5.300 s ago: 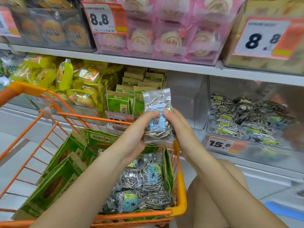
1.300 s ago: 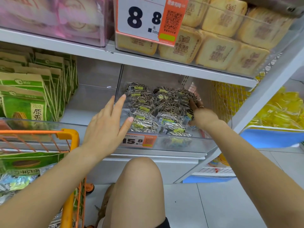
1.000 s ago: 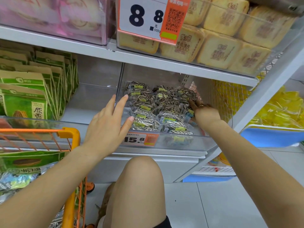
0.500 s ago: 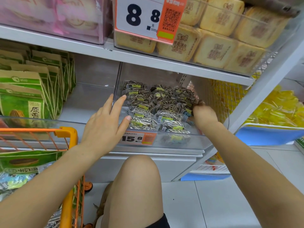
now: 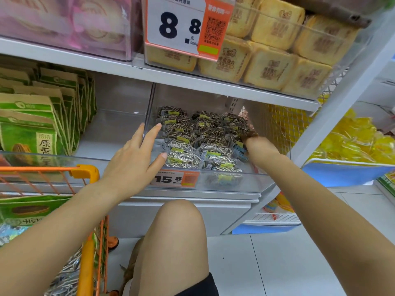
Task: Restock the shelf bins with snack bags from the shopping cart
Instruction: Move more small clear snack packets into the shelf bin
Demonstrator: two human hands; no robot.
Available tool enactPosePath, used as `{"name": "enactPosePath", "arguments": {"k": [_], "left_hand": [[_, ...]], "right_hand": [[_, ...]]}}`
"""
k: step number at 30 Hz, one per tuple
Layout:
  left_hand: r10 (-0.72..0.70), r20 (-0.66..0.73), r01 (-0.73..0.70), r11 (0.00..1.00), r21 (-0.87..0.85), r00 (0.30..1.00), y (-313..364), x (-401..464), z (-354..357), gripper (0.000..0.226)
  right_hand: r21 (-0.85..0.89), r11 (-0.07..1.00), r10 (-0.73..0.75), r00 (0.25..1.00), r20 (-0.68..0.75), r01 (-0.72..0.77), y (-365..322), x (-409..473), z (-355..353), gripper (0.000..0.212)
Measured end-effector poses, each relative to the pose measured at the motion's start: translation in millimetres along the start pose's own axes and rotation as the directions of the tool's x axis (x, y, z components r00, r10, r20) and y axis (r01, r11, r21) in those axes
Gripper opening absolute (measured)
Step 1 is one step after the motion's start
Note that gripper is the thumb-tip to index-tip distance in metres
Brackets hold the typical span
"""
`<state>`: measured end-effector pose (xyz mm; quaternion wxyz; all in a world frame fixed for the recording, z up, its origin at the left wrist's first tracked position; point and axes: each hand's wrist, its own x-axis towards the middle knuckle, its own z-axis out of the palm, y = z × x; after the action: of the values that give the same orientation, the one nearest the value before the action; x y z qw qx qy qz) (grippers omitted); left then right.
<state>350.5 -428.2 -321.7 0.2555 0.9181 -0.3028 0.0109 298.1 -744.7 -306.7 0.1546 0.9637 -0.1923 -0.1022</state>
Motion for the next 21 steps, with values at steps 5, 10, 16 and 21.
{"name": "enactPosePath", "arguments": {"k": [5,10,16,21], "left_hand": [[0.085,0.0,-0.085,0.996,-0.02,0.996,-28,-23,-34,0.06],[0.09,0.063,-0.095,0.992,0.082,0.994,-75,-75,-83,0.051],[-0.102,0.193,0.054,0.969,0.24,0.976,-134,-160,-133,0.04],[-0.347,0.268,0.213,0.881,0.423,0.899,-193,-221,-154,0.042]], "right_hand": [[0.228,0.974,0.074,0.966,-0.248,-0.016,-25,-24,-32,0.019],[0.237,0.878,-0.28,0.848,-0.45,0.416,-112,-76,-72,0.029],[0.107,0.653,-0.54,0.56,-0.629,0.75,-225,-139,-99,0.026],[-0.006,0.517,-0.797,0.48,-0.367,0.856,-305,-150,-95,0.034]]}}
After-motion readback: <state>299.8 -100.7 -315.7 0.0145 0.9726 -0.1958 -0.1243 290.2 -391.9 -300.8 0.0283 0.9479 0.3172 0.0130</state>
